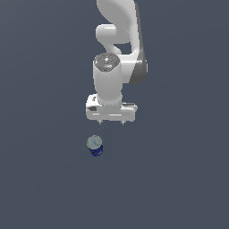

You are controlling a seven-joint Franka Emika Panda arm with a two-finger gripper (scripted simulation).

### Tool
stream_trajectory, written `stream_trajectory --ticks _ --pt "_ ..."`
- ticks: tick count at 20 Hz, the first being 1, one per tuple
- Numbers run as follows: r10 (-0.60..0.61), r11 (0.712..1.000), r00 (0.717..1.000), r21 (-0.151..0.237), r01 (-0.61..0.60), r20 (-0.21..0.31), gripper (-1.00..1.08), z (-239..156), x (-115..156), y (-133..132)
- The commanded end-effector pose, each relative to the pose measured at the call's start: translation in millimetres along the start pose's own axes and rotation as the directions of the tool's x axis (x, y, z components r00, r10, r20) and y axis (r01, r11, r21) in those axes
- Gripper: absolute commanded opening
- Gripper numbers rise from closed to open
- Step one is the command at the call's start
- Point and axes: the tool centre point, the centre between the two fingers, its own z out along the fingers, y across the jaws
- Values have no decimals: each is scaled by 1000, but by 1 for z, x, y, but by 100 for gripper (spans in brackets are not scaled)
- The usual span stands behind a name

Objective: Pick up the object and move it to a goal position.

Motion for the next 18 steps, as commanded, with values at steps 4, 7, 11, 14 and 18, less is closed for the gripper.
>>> stream_trajectory --ticks 4,7,11,14,18 --pt "-9 1000 1000 -4 9 -5 100 -3 1 0" --pt "-36 999 999 -15 35 -19 100 -10 5 1" --pt "-56 998 998 -22 55 -27 100 -16 6 0" --pt "-51 998 998 -21 51 -26 100 -15 6 0" --pt "-35 999 999 -21 34 -24 100 -11 11 5"
